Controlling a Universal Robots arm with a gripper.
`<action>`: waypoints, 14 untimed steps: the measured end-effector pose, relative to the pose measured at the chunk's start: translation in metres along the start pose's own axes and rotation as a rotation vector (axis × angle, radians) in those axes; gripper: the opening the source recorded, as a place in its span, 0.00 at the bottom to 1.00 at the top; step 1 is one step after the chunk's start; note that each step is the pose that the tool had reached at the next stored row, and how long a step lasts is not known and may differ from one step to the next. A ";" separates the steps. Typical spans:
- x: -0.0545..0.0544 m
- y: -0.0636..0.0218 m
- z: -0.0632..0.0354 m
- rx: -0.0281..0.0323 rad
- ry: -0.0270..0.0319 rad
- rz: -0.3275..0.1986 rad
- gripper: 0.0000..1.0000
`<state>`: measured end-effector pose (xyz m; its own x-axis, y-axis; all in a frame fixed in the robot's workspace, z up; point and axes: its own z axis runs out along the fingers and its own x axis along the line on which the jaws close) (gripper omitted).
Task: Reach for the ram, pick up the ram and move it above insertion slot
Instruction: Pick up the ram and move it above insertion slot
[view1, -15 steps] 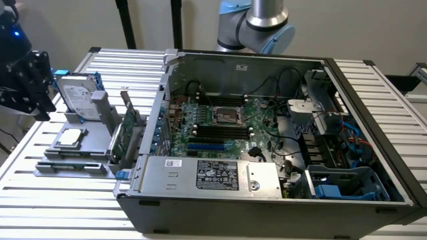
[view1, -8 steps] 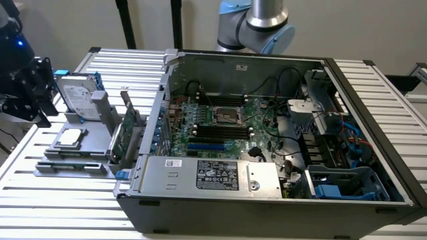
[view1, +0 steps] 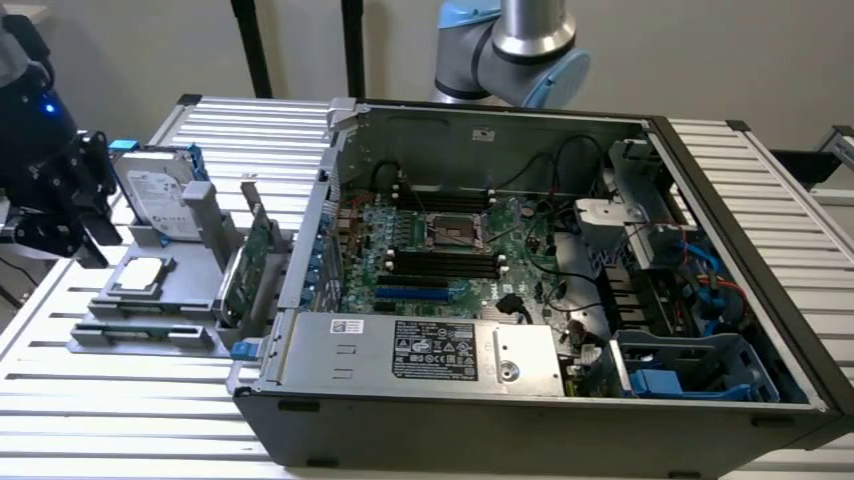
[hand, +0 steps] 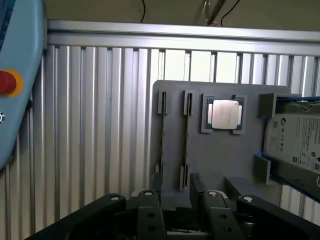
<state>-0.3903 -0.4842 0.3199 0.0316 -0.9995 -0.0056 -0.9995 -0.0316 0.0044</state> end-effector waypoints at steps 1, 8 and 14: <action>0.000 0.0000 0.0018 -0.0001 0.0000 0.000 0.36; 0.002 0.0000 0.0145 0.0000 -0.0001 0.001 0.36; 0.004 0.0000 0.0271 0.0000 0.0000 0.002 0.36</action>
<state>-0.3904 -0.4877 0.2928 0.0291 -0.9996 -0.0056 -0.9996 -0.0291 0.0045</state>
